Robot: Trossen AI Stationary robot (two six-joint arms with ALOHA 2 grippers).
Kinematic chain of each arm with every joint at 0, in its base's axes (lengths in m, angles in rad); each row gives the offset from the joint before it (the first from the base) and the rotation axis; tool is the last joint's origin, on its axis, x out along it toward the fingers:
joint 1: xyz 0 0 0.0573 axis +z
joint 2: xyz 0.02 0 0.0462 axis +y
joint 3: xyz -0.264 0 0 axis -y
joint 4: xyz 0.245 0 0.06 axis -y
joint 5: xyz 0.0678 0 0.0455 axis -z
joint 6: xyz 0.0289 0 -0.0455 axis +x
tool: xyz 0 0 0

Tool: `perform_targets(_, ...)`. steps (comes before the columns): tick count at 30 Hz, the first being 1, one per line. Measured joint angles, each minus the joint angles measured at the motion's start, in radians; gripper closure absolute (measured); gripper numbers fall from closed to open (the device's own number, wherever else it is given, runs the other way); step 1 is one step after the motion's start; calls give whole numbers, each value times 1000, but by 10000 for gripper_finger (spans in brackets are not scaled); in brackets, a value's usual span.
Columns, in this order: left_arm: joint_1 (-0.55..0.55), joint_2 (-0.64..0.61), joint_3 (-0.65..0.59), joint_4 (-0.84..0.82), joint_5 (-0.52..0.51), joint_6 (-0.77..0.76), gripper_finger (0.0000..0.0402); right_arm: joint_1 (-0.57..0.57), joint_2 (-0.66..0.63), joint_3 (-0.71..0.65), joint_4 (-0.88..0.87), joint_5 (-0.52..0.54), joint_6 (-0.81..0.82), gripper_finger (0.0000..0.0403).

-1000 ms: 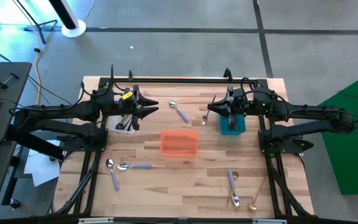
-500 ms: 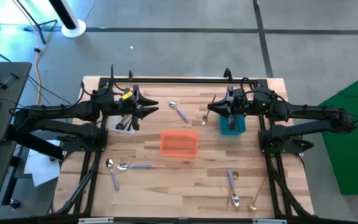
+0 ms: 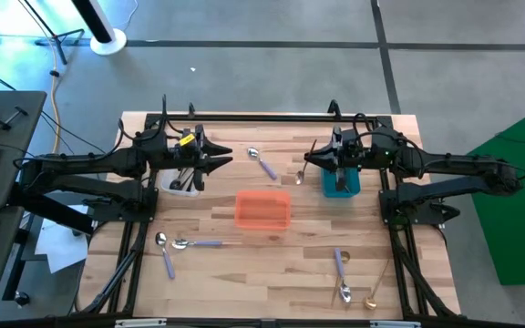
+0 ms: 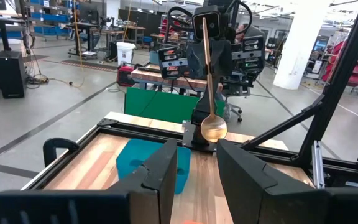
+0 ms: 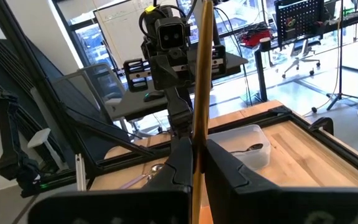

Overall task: Sort silverware by color (type)
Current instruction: Put the left gold spoon into the blue bin

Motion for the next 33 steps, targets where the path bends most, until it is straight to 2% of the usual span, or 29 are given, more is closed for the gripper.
perform_targets(18, 0, 0, 0, 2, 0, -17, 295, 0, 0, 0, 7, -49, -56, 398)
perform_targets(33, 0, 0, 0, 29, 0, 0, 295, -9, -2, 0, -31, -45, -12, 398)
